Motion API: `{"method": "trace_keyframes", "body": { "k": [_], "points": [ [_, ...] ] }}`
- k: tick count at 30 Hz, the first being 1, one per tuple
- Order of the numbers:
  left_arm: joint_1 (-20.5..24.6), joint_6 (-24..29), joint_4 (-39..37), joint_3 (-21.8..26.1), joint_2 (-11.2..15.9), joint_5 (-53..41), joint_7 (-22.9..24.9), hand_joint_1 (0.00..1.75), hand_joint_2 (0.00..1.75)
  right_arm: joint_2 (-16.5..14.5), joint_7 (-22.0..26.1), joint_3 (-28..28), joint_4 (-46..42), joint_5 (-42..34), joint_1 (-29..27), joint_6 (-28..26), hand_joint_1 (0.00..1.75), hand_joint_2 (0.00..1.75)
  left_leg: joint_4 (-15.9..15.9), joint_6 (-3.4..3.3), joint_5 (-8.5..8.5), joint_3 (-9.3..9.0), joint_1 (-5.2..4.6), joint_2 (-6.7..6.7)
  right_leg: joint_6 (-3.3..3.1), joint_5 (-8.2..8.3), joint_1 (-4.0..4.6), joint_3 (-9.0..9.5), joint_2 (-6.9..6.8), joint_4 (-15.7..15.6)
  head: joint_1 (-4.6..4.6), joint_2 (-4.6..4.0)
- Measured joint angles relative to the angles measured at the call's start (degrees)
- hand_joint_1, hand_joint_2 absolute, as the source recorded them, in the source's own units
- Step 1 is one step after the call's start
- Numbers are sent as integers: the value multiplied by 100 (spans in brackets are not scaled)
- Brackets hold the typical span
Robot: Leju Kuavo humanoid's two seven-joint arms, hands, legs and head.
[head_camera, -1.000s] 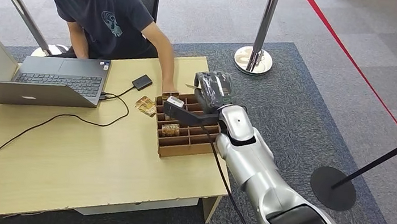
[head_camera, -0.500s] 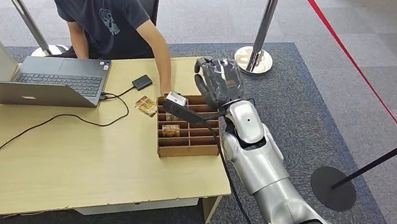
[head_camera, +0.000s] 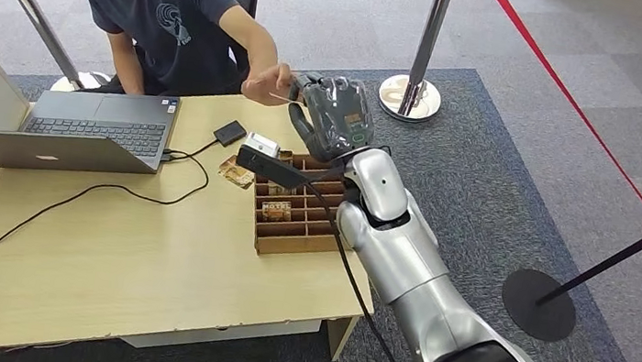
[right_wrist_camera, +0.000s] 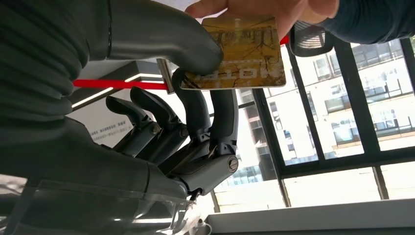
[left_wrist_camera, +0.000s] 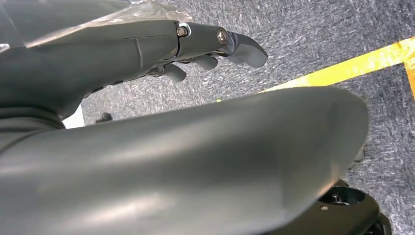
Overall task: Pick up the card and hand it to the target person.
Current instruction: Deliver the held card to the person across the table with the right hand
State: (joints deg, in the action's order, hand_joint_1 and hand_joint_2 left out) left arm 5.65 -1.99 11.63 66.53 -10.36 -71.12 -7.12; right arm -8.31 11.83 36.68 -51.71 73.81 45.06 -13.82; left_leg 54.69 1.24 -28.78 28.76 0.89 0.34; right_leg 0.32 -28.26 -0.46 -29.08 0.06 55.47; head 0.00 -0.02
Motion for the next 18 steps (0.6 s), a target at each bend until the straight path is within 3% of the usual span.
{"method": "trace_keyframes", "body": {
  "k": [18],
  "points": [
    [-1,56,0,0,-9,37,43,0,0,-396,43,0,1264,-36,394,-298,175,175,0,0,0,0,0,0,0,0,0,0,0,0,0,0]
  ]
}}
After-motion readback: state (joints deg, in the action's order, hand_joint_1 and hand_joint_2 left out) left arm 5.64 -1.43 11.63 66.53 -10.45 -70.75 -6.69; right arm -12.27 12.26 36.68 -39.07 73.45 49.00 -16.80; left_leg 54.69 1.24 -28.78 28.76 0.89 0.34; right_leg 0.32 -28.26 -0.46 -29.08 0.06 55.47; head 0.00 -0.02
